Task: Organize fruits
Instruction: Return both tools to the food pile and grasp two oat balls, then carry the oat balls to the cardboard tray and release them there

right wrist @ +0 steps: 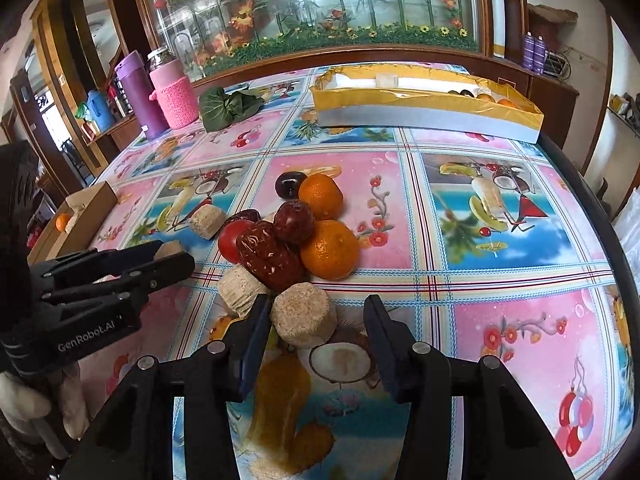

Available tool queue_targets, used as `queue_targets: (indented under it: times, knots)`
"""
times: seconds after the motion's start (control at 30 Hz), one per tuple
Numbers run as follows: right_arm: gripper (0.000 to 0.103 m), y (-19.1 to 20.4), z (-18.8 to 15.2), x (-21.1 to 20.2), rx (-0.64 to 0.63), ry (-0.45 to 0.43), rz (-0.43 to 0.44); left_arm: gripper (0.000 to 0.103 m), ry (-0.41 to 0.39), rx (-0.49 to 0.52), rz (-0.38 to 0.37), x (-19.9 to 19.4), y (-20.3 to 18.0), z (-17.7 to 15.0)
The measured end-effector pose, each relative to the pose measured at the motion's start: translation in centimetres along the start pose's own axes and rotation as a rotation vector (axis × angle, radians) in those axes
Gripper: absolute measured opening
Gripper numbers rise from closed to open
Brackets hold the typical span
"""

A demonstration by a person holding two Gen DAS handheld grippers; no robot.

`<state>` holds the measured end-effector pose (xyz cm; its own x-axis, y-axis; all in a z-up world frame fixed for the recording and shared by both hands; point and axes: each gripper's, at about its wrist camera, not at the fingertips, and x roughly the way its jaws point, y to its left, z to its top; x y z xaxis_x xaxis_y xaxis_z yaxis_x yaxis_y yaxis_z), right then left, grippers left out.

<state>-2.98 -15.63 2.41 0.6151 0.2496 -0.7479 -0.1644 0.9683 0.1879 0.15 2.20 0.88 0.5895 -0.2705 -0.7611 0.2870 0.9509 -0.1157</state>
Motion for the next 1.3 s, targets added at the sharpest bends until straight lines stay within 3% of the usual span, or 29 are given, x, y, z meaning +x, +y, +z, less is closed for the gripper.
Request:
queue_targets:
  times: [0.47,0.53,0.57,0.8,1.3]
  knots:
    - [0.051,-0.2,0.0,0.0,0.025,-0.006,0.017,0.028,-0.005,-0.026,-0.033,0.0,0.6,0.0]
    - [0.046,-0.2,0.0,0.0,0.026,-0.007,0.011,0.028,-0.005,-0.027,-0.034,0.0,0.6,0.0]
    - [0.036,-0.2,0.0,0.0,0.028,-0.006,0.021,0.028,-0.005,-0.026,-0.033,0.0,0.6,0.0]
    - [0.036,0.0,-0.2,0.0,0.051,-0.010,0.036,0.026,-0.011,-0.004,-0.050,-0.3,0.2,-0.1]
    - [0.036,-1.5,-0.6,-0.7,0.169,-0.042,0.005,0.026,-0.019,-0.085,-0.067,-0.5,1.8,-0.3]
